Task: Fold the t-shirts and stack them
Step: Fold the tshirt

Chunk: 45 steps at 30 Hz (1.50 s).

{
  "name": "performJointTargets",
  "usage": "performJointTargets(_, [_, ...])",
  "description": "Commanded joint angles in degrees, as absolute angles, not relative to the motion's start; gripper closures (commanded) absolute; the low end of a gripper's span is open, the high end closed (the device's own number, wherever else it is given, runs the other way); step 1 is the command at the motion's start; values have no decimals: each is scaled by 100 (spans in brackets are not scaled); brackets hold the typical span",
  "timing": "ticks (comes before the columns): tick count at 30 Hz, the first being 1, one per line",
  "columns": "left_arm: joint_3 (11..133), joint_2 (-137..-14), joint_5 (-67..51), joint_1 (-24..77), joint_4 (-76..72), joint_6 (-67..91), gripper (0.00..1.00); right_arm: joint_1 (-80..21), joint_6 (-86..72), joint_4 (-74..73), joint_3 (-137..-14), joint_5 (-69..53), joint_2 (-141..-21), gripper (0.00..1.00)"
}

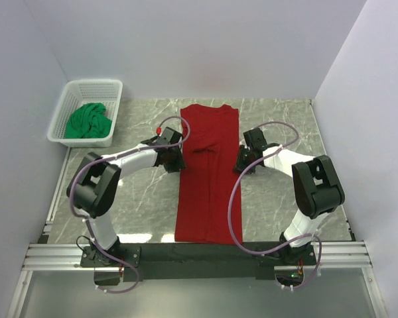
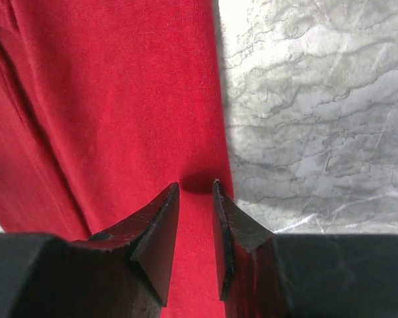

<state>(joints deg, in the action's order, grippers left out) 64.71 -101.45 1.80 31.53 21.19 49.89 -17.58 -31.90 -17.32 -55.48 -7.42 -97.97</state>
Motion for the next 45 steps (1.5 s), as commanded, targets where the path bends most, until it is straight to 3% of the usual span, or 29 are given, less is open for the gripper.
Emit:
performJointTargets(1, [6811,-10379,176,3155,2039,4685,66,-1731,-3217,-1582,-5888,-607,-9922,66])
performJointTargets(7, [7065,-10862,97,3155,2030,4606,75,-1723,-3164,-1643,-6240,-405,-10423,80])
performJointTargets(19, [8260,-11874,334,2971,2346,4562,77,-1521,-2874,-2083,-7760,-9,-11469,81])
performJointTargets(22, [8437,-11760,430,2936,2460,4509,69,-1494,-2830,-2215,-8006,79,-11374,81])
performJointTargets(25, [8167,-11252,475,2936,2513,4526,50,-1538,-2839,-2267,-7832,27,-10866,78])
performJointTargets(30, [7061,-9979,440,3023,2733,4632,26,-1713,-3005,-2487,-6831,61,-9837,55])
performJointTargets(38, [5661,-8562,326,3646,3655,4553,20,-2643,-3576,-3154,-5065,571,-8017,38])
performJointTargets(45, [4660,-7990,70,4710,3973,4991,20,-3436,-4051,-3445,-3877,404,-6795,37])
